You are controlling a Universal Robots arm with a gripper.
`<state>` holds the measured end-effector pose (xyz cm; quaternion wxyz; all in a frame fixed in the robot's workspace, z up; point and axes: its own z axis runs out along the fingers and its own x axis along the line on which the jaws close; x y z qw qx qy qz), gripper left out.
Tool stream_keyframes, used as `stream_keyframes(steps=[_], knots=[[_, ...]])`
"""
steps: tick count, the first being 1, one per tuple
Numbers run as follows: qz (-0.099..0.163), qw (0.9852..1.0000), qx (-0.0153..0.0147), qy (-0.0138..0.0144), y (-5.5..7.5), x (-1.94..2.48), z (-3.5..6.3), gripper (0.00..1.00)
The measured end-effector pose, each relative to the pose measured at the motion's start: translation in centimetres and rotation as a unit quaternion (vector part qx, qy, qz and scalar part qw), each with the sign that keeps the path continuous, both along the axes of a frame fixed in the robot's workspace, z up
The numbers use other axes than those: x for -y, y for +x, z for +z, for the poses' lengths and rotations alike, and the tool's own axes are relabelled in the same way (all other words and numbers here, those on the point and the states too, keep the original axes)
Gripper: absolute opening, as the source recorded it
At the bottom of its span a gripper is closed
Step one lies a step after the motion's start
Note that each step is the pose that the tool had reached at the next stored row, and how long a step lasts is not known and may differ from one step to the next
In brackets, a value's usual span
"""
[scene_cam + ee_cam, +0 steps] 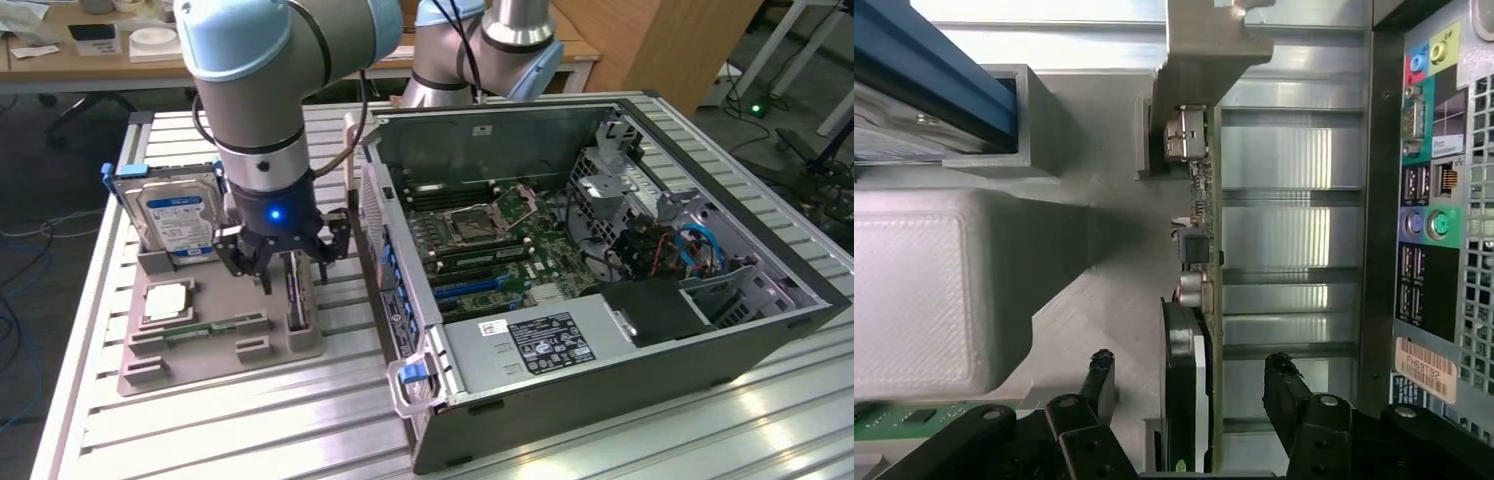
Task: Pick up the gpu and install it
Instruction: 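Pick up the gpu and move the gpu toward the slot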
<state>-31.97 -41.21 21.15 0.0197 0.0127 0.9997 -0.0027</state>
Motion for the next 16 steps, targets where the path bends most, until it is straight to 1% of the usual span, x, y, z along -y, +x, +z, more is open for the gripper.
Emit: stream_keyframes(steps=[10,12,13,15,16], knots=[[0.0,1.0,-0.0001,-0.0002,0.0,0.0,0.0,0.69],[0.0,1.0,-0.0001,-0.0002,0.0,0.0,0.0,0.57],[0.0,1.0,-0.0001,-0.0002,0.0,0.0,0.0,0.57],[0.0,1.0,-0.0001,-0.0002,0.0,0.0,0.0,0.45],[0.0,1.0,-0.0001,-0.0002,-0.01,0.0,0.0,0.45]])
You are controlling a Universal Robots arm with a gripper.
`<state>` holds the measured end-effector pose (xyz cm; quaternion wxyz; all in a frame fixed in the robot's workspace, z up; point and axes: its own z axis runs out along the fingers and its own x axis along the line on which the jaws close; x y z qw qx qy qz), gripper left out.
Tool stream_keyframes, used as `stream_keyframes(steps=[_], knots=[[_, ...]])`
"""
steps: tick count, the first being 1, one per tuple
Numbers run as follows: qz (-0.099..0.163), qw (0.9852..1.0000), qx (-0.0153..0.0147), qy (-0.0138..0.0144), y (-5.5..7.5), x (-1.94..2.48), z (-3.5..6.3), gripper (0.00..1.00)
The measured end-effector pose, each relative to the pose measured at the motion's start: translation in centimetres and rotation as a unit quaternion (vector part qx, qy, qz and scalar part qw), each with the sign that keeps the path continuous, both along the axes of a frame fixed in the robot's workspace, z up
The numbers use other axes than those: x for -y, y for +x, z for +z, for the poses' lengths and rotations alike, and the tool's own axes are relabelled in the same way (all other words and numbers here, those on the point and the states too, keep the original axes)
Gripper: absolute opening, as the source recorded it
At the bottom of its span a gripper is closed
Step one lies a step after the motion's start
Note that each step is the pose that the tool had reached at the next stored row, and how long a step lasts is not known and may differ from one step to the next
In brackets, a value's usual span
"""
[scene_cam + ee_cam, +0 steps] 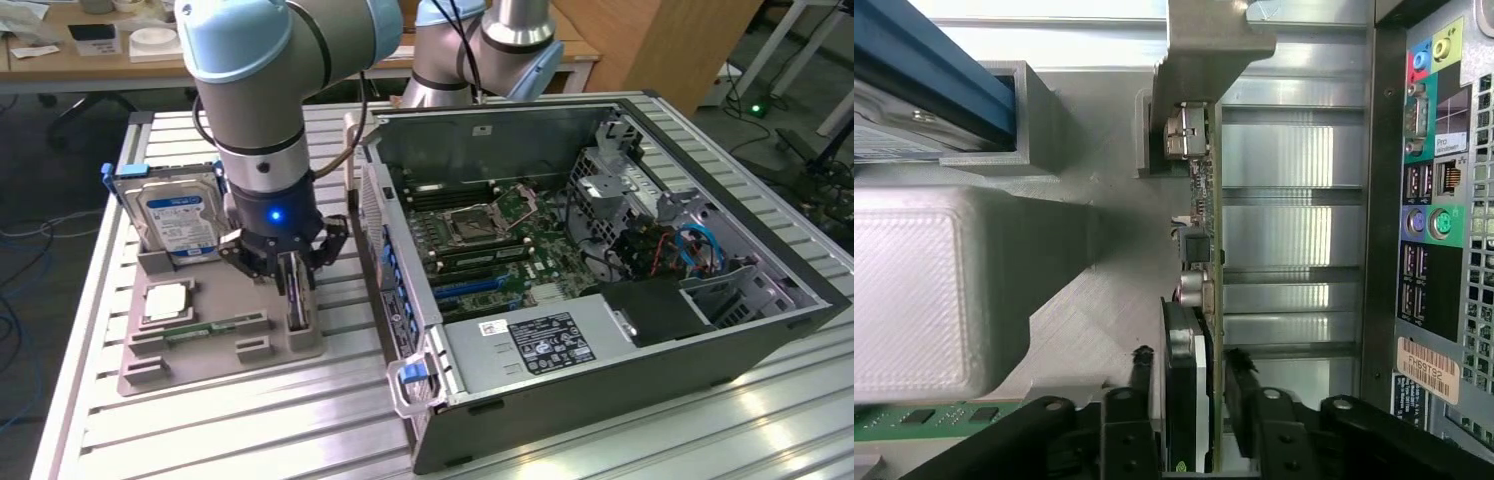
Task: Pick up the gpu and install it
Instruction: 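Pick up the gpu and move the gpu toward the slot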
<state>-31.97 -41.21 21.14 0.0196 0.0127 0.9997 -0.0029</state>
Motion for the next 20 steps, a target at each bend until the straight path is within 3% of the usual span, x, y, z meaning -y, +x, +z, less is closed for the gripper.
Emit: stream_keyframes(steps=[1,20], knots=[[0.0,1.0,0.0,0.0,0.0,0.0,-0.01,0.39],[0.0,1.0,0.0,0.0,-0.19,-0.43,-0.35,0.39]])
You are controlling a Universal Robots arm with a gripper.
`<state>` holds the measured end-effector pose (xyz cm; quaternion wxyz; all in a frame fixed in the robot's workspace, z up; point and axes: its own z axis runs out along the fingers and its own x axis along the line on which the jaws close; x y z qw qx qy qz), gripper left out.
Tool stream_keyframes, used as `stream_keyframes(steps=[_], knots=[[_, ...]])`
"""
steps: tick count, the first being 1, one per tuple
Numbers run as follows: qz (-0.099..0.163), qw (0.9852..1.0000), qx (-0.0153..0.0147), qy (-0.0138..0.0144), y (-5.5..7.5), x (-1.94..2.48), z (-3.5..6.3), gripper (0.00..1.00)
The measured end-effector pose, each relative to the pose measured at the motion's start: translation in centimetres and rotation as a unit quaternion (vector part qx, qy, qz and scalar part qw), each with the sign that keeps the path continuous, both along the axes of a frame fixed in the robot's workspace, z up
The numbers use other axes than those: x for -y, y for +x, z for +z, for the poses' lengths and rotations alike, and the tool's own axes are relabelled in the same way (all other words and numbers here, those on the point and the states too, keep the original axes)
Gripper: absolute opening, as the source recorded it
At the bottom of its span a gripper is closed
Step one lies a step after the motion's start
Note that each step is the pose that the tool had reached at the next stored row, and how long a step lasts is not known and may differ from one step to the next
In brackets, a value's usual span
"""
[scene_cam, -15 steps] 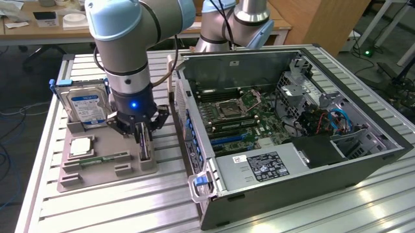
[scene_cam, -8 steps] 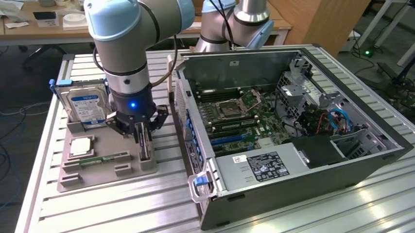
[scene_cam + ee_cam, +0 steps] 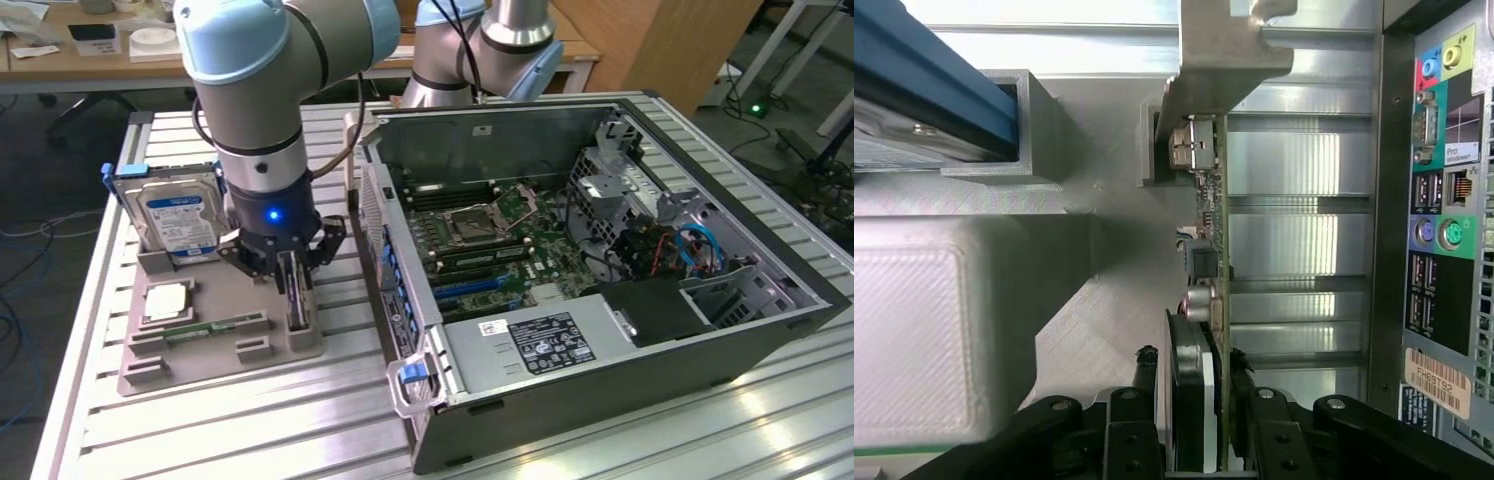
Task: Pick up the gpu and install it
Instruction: 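Pick up the gpu and move the gpu toward the slot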
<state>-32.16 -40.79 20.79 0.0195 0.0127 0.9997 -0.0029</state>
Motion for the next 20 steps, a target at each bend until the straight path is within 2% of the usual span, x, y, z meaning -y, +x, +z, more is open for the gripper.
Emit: stream_keyframes(steps=[3,4,20], knots=[[0.0,1.0,0.0,0.0,0.0,0.0,-0.01,0.37],[0.0,1.0,0.0001,0.0,0.0,0.0,-0.01,0.31],[0.0,1.0,0.0,0.0,0.0,0.0,-0.02,0.28]])
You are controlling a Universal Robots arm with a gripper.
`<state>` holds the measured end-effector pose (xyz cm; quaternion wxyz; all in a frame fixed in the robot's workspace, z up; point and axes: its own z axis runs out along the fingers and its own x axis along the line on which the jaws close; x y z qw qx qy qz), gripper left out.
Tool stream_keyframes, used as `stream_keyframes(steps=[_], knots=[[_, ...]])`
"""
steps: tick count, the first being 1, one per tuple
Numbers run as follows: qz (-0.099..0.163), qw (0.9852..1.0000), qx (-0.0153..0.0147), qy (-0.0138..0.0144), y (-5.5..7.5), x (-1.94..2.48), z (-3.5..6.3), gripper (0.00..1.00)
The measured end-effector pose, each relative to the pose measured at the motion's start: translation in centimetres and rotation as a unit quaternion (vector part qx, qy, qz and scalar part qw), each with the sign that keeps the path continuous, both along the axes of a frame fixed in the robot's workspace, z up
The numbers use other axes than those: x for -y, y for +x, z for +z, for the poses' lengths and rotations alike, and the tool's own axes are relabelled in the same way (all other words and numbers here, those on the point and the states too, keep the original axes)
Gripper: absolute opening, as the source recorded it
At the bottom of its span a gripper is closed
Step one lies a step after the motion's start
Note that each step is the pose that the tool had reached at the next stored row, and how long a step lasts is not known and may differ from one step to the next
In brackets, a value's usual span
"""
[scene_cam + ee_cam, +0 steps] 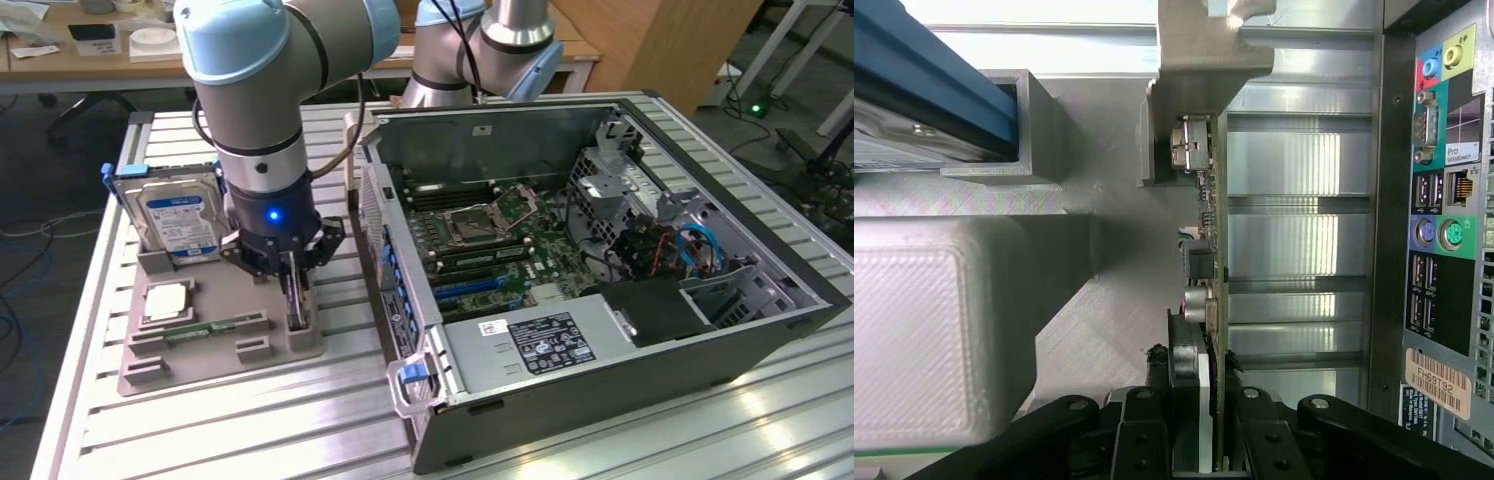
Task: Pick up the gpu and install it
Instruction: 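Pick up the gpu and move the gpu toward the slot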
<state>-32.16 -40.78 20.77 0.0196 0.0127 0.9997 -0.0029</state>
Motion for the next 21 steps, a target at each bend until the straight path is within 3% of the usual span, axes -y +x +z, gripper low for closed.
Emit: stream_keyframes(steps=[15,21], knots=[[0.0,1.0,0.0002,0.0001,0.01,-0.01,0.03,0.28],[0.0,1.0,0.0,0.0,0.0,0.0,0.66,0.28]])
